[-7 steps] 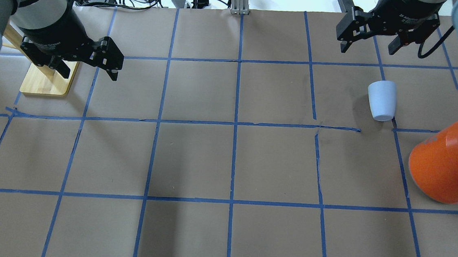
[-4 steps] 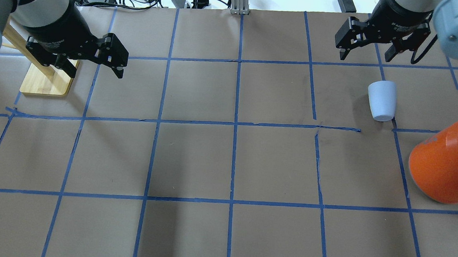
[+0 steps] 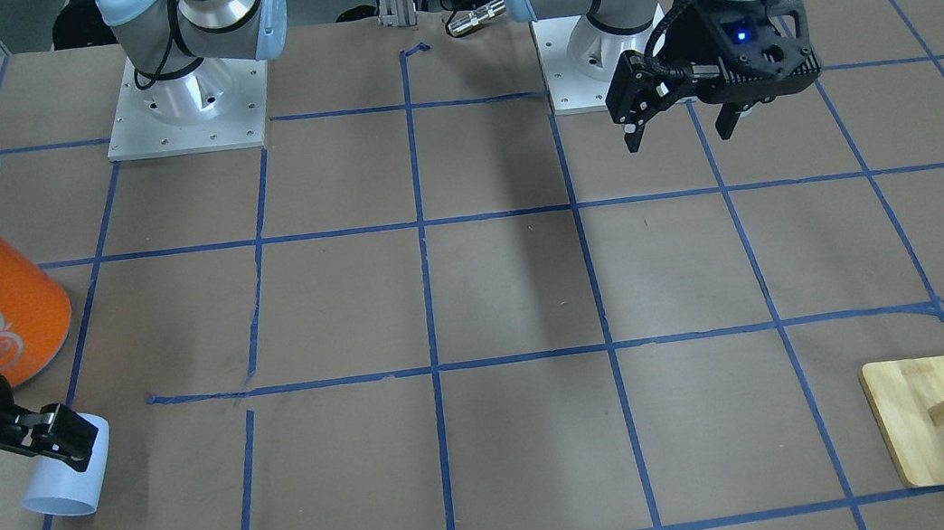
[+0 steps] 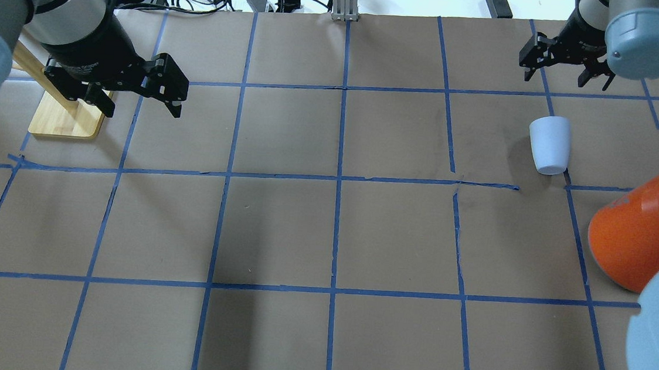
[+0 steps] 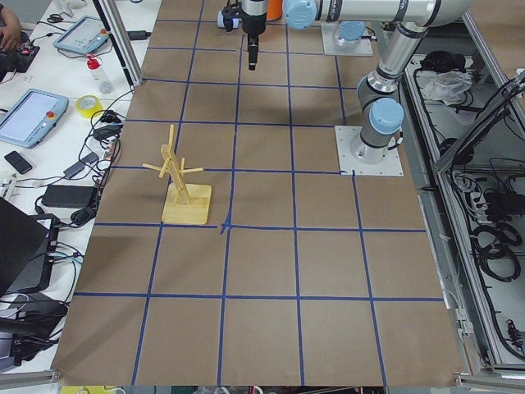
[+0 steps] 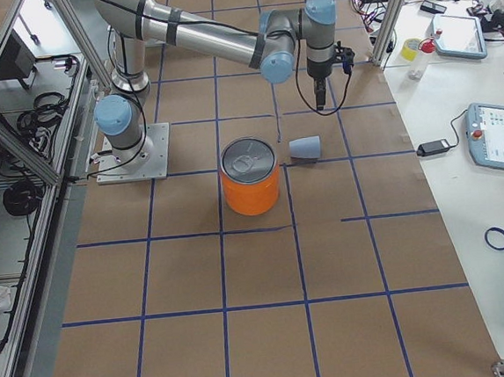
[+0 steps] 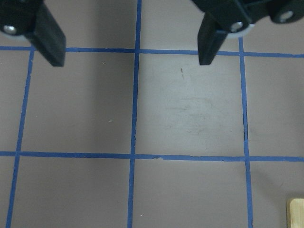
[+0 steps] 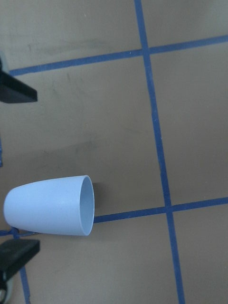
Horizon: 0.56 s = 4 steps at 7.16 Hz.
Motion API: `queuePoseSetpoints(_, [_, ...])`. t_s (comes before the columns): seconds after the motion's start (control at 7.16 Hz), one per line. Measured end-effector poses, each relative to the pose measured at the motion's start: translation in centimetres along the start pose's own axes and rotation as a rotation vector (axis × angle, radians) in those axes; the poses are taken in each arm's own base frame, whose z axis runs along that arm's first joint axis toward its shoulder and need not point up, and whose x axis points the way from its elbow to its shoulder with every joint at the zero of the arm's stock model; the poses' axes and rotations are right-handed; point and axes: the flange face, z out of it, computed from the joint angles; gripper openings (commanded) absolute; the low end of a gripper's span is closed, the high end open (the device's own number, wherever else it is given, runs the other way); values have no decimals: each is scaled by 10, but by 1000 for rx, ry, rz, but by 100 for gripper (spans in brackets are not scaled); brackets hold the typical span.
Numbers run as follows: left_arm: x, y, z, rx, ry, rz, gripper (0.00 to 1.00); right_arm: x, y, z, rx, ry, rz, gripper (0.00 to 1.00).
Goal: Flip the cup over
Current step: 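Move the right gripper down over the upright white cup, then close the right gripper on the white cup's rim and lift it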
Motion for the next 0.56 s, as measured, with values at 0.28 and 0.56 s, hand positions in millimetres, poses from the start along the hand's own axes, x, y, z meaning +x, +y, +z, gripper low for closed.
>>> queuePoseSetpoints(0.28, [-1,0,0,0,-7,5,100,9,-1,42,-47,18,8,100])
queuePoseSetpoints(0.56, [-1,2,-2,5,-9,8,100,12,3,72,-78,28,4,100])
